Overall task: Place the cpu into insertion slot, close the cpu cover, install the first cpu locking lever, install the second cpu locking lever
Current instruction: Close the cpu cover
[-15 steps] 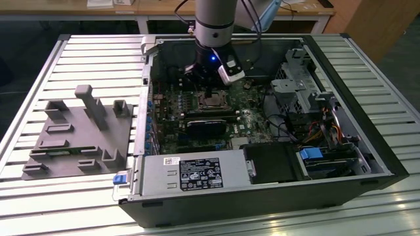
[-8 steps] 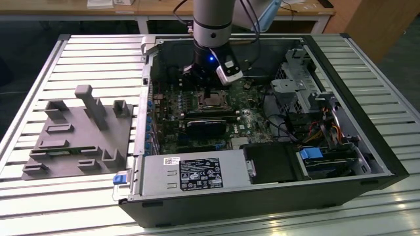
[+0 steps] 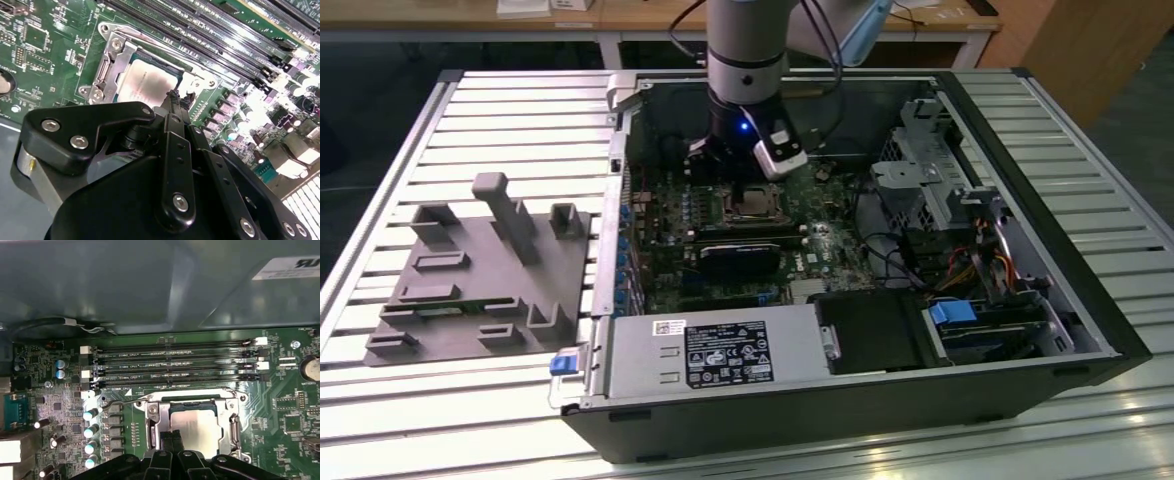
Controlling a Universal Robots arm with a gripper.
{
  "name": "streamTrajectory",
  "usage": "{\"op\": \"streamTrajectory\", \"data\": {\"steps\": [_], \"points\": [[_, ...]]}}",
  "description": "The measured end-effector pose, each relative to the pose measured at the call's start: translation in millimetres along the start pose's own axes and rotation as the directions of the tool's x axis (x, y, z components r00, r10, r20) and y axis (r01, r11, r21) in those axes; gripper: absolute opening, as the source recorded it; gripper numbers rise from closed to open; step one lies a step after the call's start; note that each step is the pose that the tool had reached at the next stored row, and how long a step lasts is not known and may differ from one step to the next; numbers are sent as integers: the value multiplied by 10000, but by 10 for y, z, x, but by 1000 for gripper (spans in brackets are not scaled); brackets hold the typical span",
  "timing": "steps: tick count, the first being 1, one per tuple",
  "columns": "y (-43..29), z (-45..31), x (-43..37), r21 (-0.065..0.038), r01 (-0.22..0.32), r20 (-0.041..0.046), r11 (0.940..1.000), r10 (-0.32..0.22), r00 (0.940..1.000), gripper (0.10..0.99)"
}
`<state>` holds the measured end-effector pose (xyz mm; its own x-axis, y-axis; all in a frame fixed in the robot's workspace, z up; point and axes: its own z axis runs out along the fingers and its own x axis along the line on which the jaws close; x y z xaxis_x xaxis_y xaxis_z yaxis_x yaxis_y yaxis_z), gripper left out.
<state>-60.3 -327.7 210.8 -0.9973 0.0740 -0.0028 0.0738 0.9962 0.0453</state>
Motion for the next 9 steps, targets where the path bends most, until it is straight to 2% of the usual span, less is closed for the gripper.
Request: {"op": "streamTrajectory", "data": {"steps": [9], "points": [[-7, 76, 48, 0, -9, 3, 10000, 9, 10000, 102]]}}
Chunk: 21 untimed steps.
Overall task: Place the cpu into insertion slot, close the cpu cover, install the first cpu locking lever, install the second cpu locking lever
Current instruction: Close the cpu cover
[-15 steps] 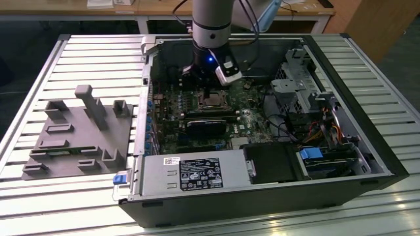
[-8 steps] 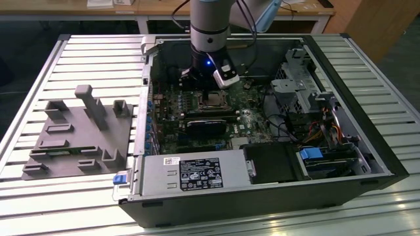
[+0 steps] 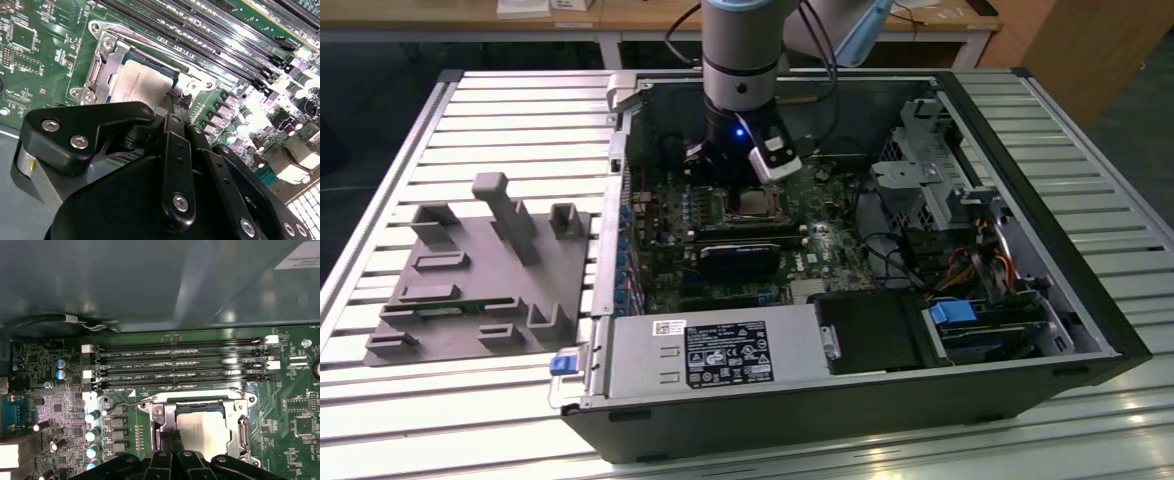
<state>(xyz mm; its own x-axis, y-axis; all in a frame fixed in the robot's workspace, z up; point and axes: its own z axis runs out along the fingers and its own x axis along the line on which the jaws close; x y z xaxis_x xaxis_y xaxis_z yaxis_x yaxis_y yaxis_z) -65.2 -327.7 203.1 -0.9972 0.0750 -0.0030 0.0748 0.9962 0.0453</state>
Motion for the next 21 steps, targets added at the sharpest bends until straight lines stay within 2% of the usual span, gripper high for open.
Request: {"op": "streamTrajectory", "data": {"steps": [13, 21], "points": [[-4, 43, 25, 1, -1, 0, 10000, 1, 10000, 102], [0, -17, 24, -2, 0, 2, 10000, 0, 10000, 102]]}}
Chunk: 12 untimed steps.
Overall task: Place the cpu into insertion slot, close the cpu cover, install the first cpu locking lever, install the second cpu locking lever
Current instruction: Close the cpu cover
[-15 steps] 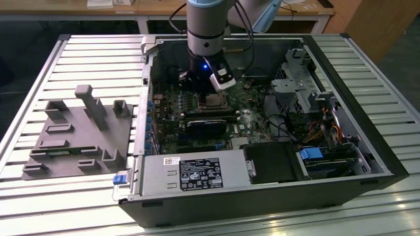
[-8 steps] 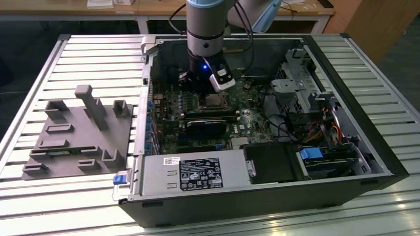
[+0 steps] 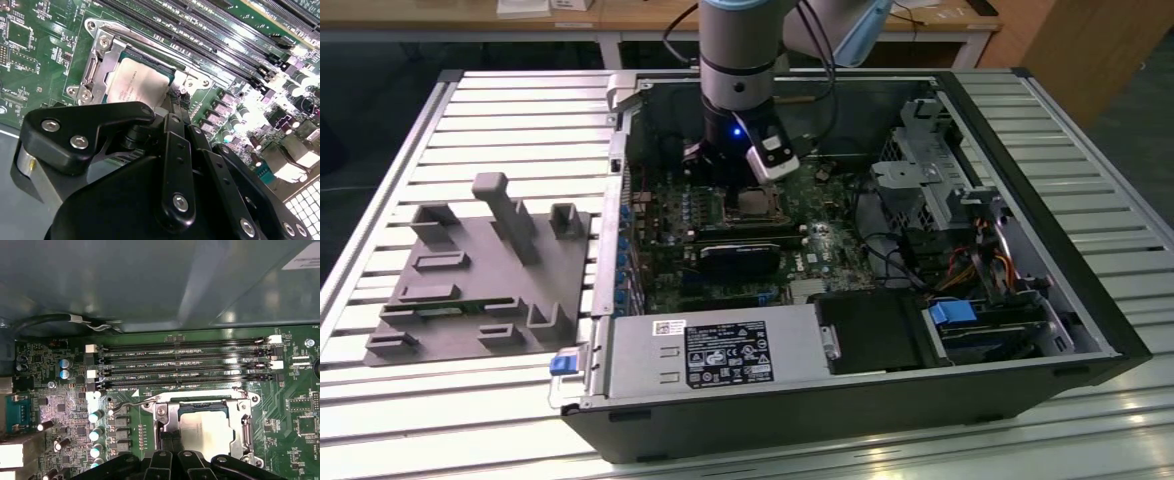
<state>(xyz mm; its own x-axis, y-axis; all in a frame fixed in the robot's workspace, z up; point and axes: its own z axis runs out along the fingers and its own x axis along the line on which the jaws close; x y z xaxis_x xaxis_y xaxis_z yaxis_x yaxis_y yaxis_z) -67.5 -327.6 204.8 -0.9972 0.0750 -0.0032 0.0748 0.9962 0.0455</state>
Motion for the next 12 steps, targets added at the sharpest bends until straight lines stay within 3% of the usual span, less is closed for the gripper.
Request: {"op": "streamTrajectory", "data": {"steps": [5, 12], "points": [[5, -1, -72, 5, -2, -34, 10000, 2, 10000, 102], [21, -1, -287, 20, -10, -228, 10000, 10, 9997, 102]]}}
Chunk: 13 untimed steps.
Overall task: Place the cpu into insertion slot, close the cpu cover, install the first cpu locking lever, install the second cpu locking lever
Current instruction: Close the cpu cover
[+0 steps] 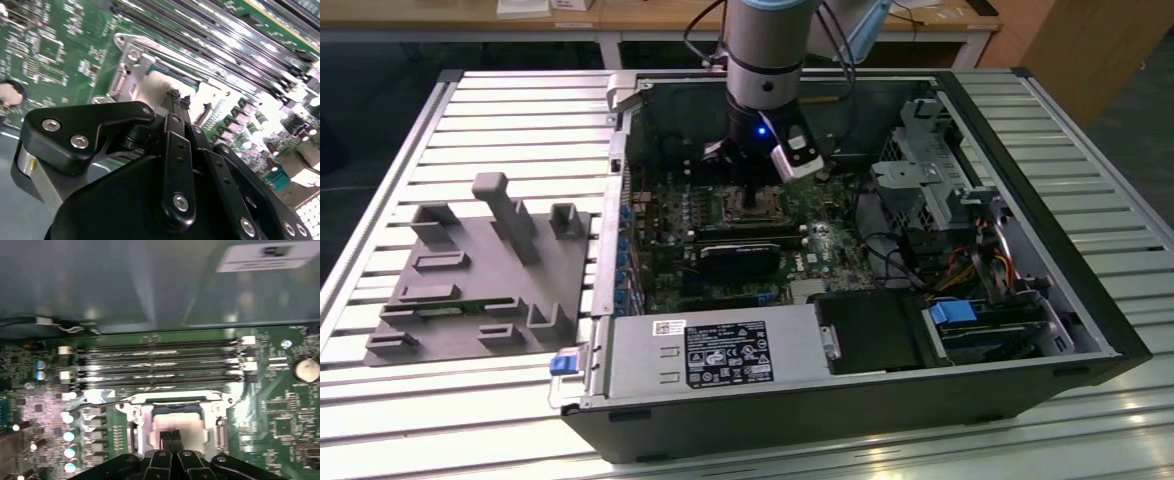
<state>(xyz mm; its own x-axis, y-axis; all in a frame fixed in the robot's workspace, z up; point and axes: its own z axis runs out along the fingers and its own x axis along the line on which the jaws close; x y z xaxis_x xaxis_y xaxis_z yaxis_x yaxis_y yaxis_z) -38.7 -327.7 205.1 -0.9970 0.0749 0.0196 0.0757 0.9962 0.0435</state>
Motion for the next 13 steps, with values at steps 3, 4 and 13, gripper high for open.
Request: {"op": "streamTrajectory", "data": {"steps": [3, 4, 13], "points": [[2, -8, -32, 7, -3, -54, 10000, 3, 10000, 102], [3, -16, -32, 5, -4, -54, 10000, 4, 10000, 102], [11, -185, -29, 4, -3, -51, 10000, 3, 10000, 102]]}}
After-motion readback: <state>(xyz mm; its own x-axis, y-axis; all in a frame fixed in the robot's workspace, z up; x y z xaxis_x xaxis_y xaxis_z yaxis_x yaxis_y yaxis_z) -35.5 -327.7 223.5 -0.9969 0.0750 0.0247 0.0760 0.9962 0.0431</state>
